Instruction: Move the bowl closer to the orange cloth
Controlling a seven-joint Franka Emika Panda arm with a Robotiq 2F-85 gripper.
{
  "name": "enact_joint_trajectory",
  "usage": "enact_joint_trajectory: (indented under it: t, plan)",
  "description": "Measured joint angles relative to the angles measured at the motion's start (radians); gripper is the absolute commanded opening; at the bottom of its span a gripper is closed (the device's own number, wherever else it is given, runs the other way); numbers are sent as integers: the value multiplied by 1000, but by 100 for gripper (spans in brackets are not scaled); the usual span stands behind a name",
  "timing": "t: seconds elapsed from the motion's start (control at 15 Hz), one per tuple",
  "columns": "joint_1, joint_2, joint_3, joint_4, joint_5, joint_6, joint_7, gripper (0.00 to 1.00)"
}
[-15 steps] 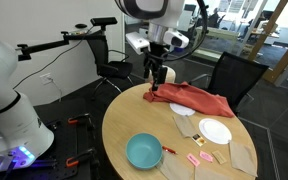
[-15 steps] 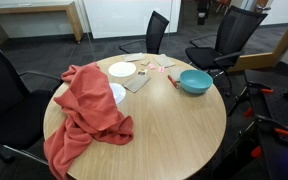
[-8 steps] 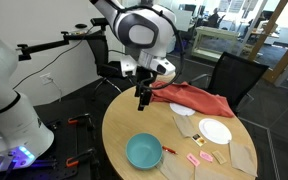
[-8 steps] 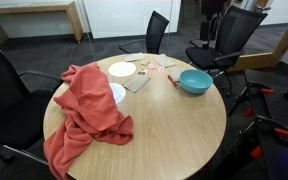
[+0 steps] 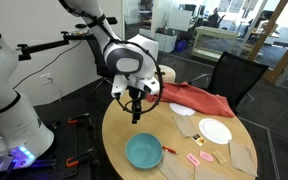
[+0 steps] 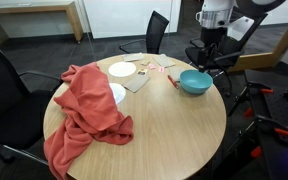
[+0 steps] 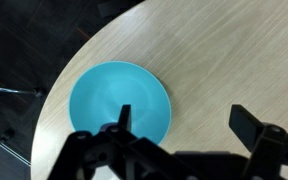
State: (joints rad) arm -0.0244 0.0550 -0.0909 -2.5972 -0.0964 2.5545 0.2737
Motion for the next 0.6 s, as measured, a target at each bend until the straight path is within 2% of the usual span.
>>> enact_joint_trajectory:
  t: [0.27,0.6]
  plan:
    - [0,91,-8,-17,-23,146,34,100]
    - [12,193,-50,-1,-49,246,51,100]
